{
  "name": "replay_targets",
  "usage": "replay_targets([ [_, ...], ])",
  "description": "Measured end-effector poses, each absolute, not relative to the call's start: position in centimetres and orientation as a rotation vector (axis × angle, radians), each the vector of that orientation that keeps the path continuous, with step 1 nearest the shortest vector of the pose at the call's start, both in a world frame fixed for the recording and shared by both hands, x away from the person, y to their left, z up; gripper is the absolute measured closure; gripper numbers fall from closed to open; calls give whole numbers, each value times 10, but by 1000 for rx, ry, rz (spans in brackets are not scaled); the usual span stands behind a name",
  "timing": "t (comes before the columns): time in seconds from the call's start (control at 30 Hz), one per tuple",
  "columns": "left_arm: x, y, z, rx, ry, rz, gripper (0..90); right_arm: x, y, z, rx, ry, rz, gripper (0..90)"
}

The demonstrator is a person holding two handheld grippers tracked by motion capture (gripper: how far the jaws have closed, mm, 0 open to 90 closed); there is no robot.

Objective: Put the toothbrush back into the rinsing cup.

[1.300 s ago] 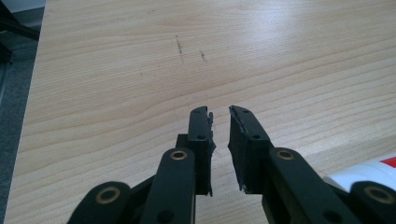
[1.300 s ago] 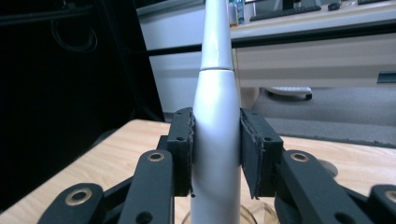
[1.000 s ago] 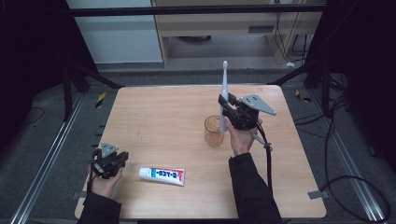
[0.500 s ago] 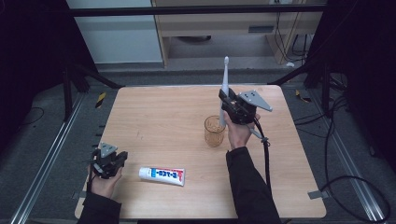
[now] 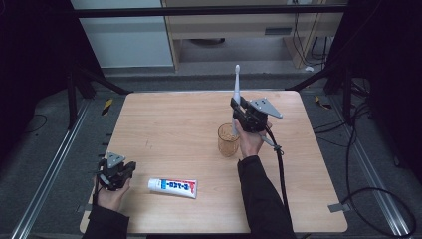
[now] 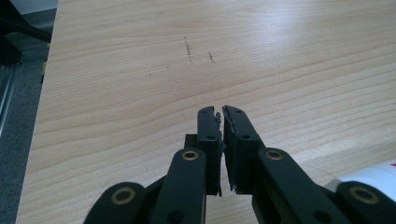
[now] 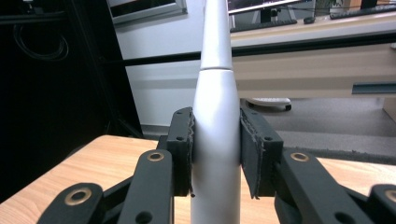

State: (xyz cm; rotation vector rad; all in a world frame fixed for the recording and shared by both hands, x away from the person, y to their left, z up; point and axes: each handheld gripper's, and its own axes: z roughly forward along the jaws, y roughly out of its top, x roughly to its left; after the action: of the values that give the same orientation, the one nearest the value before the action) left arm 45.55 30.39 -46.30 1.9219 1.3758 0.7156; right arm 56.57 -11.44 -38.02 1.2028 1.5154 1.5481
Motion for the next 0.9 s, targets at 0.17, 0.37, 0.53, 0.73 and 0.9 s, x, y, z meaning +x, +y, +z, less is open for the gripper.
replay_targets([
  [0.17, 455, 304, -463, 1922, 1376, 717, 844, 568, -115, -389, 1222, 1536, 1529, 670],
  [0.37, 456, 303, -463, 1924, 1375, 717, 844, 569, -114, -398, 1232, 1586, 1503, 670],
  [0.53, 455, 303, -463, 1925, 1375, 717, 844, 568, -110, -401, 1227, 1620, 1480, 669],
  [0.73, 456, 303, -463, 1928, 1373, 718, 844, 566, -115, -407, 1251, 1636, 1474, 669],
  [0.9, 456, 302, -463, 1929, 1373, 718, 844, 565, -118, -413, 1259, 1672, 1461, 669],
])
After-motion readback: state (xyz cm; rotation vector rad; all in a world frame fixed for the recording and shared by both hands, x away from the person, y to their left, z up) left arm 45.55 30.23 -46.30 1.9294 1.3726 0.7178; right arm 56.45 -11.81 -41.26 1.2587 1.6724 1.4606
